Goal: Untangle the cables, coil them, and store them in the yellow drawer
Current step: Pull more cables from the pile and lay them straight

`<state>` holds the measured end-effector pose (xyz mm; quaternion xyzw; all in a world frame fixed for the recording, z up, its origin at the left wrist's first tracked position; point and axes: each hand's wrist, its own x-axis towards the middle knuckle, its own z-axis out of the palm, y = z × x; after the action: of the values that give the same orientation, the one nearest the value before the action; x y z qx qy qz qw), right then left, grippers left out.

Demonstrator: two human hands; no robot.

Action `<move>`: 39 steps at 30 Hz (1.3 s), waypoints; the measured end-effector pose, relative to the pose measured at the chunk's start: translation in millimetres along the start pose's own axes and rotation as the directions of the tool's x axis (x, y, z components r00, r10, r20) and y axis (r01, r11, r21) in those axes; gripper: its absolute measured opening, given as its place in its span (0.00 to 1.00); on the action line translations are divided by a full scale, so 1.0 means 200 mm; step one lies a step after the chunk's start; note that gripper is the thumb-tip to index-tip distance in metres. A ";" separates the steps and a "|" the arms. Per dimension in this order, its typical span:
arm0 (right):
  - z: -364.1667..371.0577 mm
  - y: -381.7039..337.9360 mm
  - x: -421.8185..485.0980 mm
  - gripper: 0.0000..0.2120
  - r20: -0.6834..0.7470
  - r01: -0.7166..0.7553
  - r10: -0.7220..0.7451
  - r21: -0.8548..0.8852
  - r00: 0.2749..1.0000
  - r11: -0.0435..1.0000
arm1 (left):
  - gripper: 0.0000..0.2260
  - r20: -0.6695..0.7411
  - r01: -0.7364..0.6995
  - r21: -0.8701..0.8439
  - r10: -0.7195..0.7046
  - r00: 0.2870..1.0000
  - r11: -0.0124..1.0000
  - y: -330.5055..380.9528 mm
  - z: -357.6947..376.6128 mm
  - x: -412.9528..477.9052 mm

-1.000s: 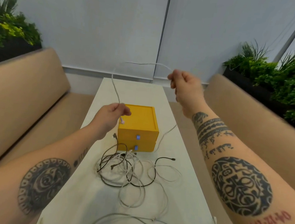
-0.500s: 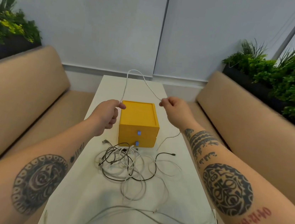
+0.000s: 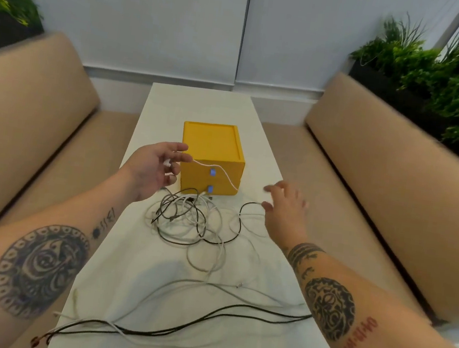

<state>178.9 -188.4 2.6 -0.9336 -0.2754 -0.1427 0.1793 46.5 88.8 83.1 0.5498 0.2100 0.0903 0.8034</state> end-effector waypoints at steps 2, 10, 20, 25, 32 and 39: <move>0.02 0.03 -0.10 0.10 0.055 0.241 -0.238 -0.057 0.970 0.969 | 0.19 0.058 -0.012 -0.023 0.013 0.998 1.000 0.00 0.00 0.00; 0.15 0.11 -0.38 0.17 0.765 0.284 -0.165 -0.025 0.623 0.958 | 0.10 0.035 -0.219 0.184 0.216 0.976 0.958 0.06 0.06 -0.01; 0.20 0.04 -0.47 0.12 0.708 0.384 -0.119 -0.227 0.696 0.895 | 0.12 -0.180 -0.375 0.316 0.444 0.878 0.871 0.17 0.05 -0.03; 0.11 -0.01 -0.37 0.16 0.741 0.328 -0.089 -0.182 0.665 0.927 | 0.11 -0.192 -0.406 0.350 0.489 0.851 0.844 0.23 0.06 -0.02; 0.12 0.01 -0.43 0.15 0.797 0.346 -0.051 -0.202 0.601 0.916 | 0.11 -0.199 -0.418 0.418 0.530 0.824 0.806 0.23 0.07 -0.02; 0.10 0.00 -0.38 0.09 0.609 0.184 -0.099 -0.078 0.787 0.980 | 0.11 -0.195 -0.417 0.515 0.576 0.794 0.749 0.21 0.03 -0.03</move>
<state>121.1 -214.9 -42.2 -0.9168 -0.3773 0.1304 0.0086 46.6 97.4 125.9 0.7307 0.2045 0.3470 0.5513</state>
